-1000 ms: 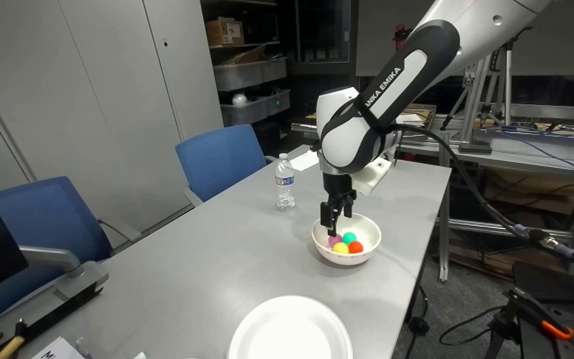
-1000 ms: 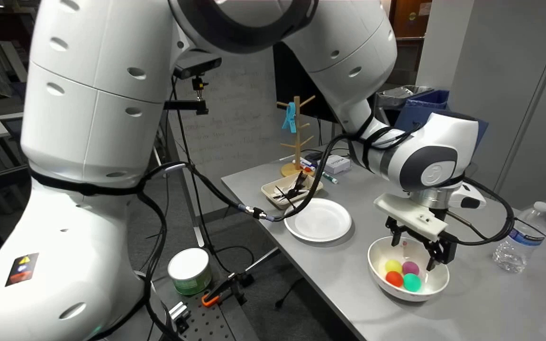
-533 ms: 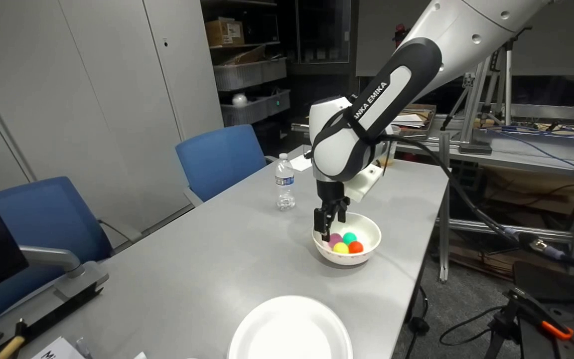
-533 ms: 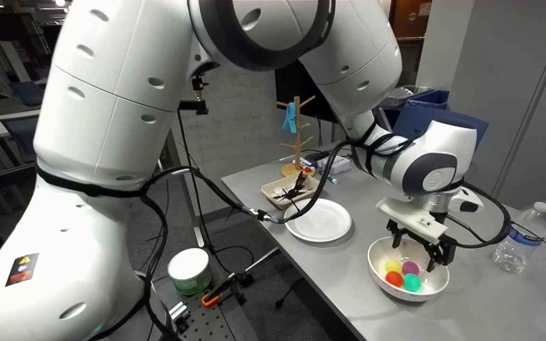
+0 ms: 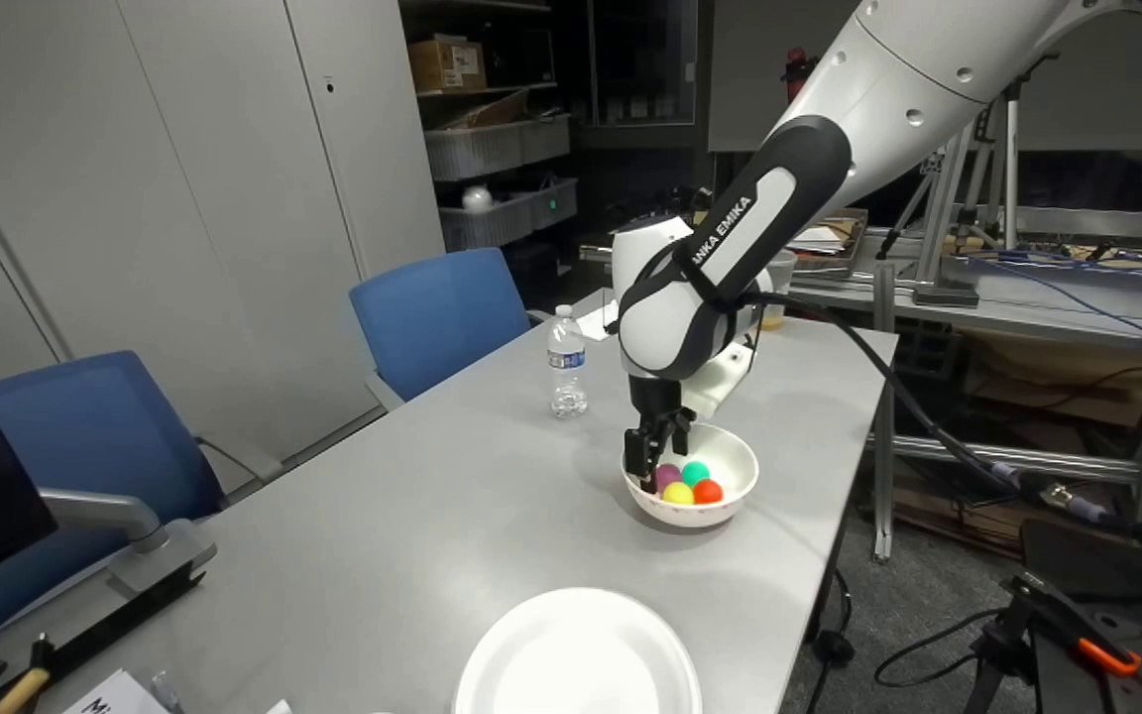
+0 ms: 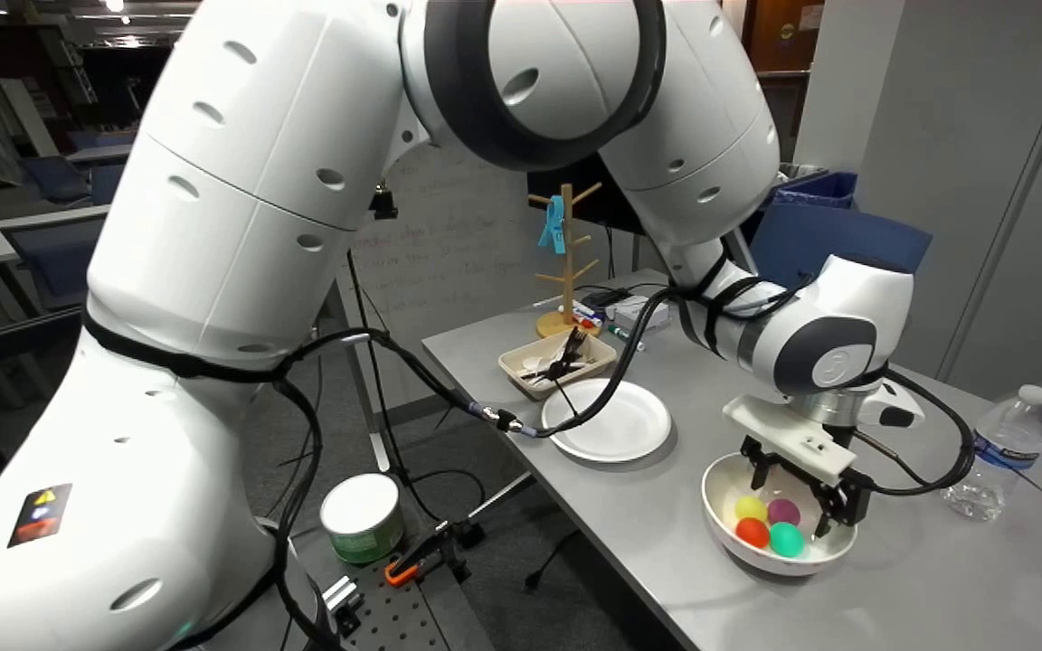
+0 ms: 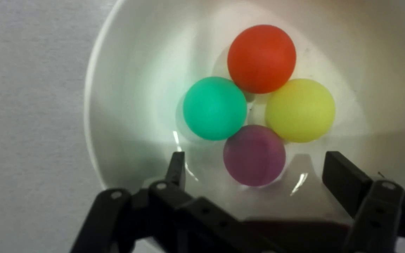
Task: Take the purple ball out of the bowl and put it on the plate
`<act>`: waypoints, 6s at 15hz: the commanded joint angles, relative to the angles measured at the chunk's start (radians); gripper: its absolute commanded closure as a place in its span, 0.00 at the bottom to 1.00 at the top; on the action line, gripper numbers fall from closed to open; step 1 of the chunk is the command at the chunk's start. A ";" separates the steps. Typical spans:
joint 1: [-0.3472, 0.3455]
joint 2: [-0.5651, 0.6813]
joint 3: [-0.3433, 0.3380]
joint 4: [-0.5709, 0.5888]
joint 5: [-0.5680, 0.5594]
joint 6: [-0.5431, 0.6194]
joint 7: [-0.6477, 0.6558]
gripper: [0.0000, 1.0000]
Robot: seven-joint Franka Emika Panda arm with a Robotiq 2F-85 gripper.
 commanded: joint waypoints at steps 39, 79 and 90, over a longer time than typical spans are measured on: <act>-0.016 -0.295 -0.010 -0.194 -0.015 -0.034 -0.011 0.89; 0.294 -0.165 0.157 -0.221 -0.120 0.066 -0.004 0.00; 0.269 -0.309 0.147 -0.301 -0.124 0.040 -0.020 0.00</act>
